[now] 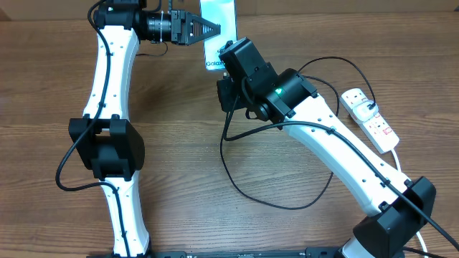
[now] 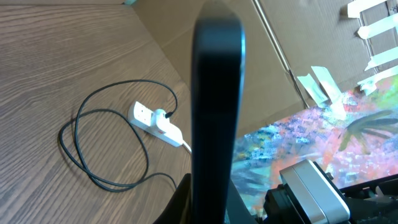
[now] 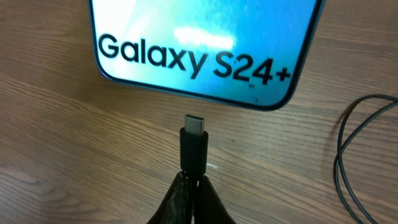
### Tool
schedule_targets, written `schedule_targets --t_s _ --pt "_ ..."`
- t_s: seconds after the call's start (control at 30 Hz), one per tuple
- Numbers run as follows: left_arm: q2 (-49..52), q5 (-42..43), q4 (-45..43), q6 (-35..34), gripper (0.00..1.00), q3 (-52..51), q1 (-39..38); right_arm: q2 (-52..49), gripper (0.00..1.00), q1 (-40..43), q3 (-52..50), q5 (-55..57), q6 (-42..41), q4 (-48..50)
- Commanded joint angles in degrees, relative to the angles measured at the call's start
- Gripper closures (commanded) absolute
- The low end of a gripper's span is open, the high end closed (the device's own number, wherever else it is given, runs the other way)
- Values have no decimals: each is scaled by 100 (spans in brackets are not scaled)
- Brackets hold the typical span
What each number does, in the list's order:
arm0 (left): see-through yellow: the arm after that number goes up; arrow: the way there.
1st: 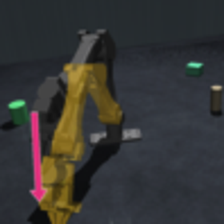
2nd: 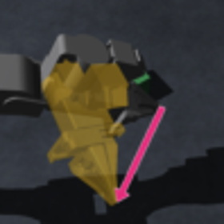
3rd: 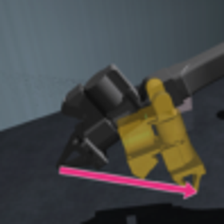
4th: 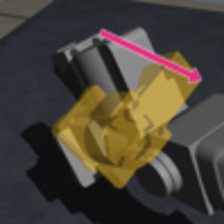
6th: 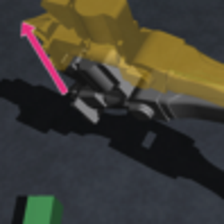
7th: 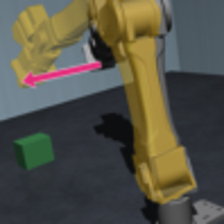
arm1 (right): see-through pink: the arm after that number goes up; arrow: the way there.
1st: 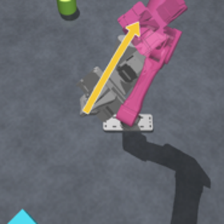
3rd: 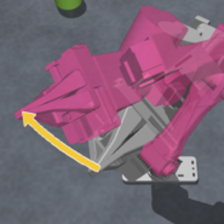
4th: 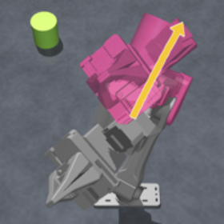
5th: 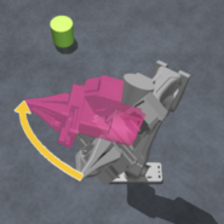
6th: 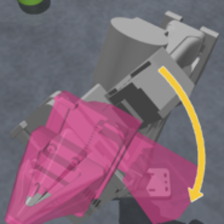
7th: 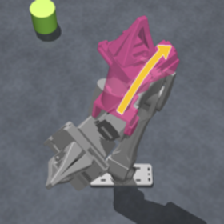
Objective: Plug charger to phone and switch on socket
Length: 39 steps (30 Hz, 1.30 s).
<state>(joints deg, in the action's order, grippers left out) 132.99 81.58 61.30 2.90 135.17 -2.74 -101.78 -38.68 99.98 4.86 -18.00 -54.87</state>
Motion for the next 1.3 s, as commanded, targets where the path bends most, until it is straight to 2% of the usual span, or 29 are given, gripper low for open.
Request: schedule_targets --t_s 0.0,0.5,0.63,0.7,0.8,0.9,0.97,1.07,1.27 --pt "-186 356 0 -96 96 138 9 -4 96 7 59 2 7 79" --pt "-186 326 13 -90 96 138 4 -4 96 7 59 -107 4 72" --pt "-186 -83 17 -170 96 138 26 -4 95 20 59 -83 -229 55" --pt "-186 -385 20 -328 96 138 46 -4 86 52 59 -87 -372 52" --pt "-186 -813 22 -564 96 138 61 -4 59 125 59 -83 -501 0" --pt "-186 -1222 26 -828 96 138 72 -4 45 238 59 -83 -752 -79" --pt "-186 -1749 57 -1154 96 138 94 -4 42 426 59 -118 -1038 -179" --pt "-186 -2317 133 -1451 96 138 125 -20 36 776 133 -603 -1051 -308" --pt "-186 -3324 192 -2229 96 138 164 -297 34 1436 772 -1143 -737 -1062"
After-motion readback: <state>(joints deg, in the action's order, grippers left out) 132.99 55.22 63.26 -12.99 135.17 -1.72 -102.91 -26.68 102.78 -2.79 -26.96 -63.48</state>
